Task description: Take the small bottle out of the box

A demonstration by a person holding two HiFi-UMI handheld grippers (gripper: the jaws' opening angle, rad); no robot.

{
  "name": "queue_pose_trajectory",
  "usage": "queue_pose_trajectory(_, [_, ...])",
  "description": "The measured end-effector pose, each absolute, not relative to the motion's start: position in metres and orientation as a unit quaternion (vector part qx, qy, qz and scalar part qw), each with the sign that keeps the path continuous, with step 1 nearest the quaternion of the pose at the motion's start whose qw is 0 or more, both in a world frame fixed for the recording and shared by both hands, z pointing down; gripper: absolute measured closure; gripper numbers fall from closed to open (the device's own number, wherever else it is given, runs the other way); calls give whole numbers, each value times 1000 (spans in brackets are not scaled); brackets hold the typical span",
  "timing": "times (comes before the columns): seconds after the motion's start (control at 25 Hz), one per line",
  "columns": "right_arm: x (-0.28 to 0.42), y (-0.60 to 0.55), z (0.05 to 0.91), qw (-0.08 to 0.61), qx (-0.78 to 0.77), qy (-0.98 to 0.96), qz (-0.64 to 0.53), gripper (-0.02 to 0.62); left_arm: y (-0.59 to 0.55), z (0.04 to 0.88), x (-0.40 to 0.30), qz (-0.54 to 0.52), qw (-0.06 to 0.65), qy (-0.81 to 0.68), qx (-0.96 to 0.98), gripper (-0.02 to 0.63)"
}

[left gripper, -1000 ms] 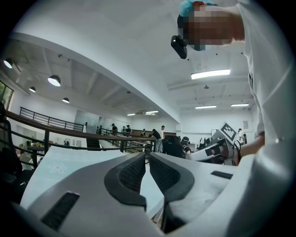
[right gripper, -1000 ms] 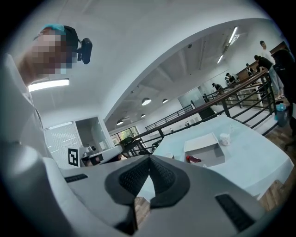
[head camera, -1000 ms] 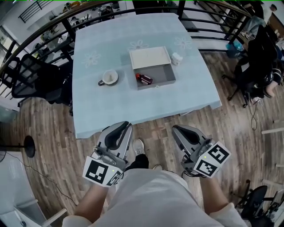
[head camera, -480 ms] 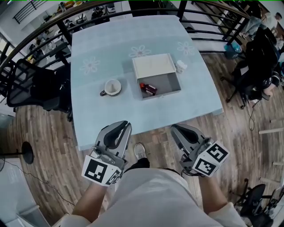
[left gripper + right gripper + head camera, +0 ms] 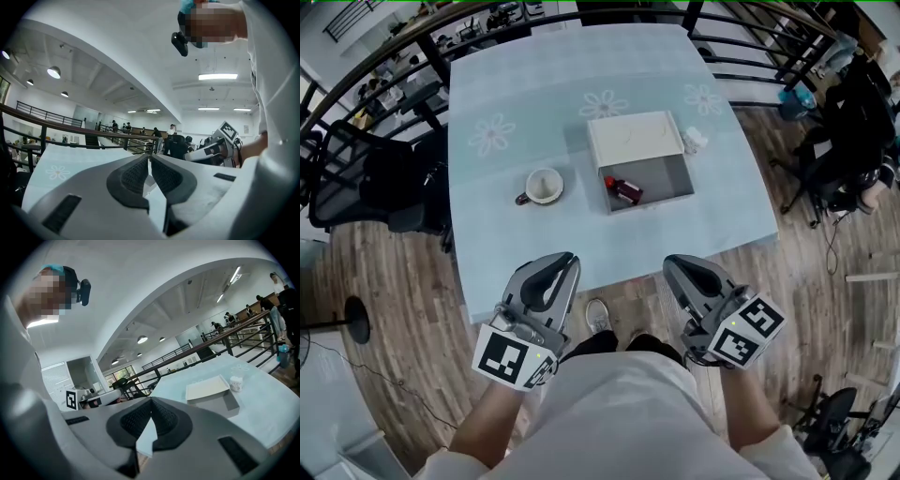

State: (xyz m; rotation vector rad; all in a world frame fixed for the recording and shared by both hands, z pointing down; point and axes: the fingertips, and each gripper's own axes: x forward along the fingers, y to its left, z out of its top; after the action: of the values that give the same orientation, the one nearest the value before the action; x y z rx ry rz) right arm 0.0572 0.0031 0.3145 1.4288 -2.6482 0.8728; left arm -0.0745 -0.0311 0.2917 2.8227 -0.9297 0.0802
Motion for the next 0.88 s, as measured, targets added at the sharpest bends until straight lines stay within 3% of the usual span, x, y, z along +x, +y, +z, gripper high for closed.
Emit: queue_pose_trajectory(0.88, [71, -85, 348, 68, 398, -872, 277, 574, -83, 320, -63, 47, 115, -381, 916, 583])
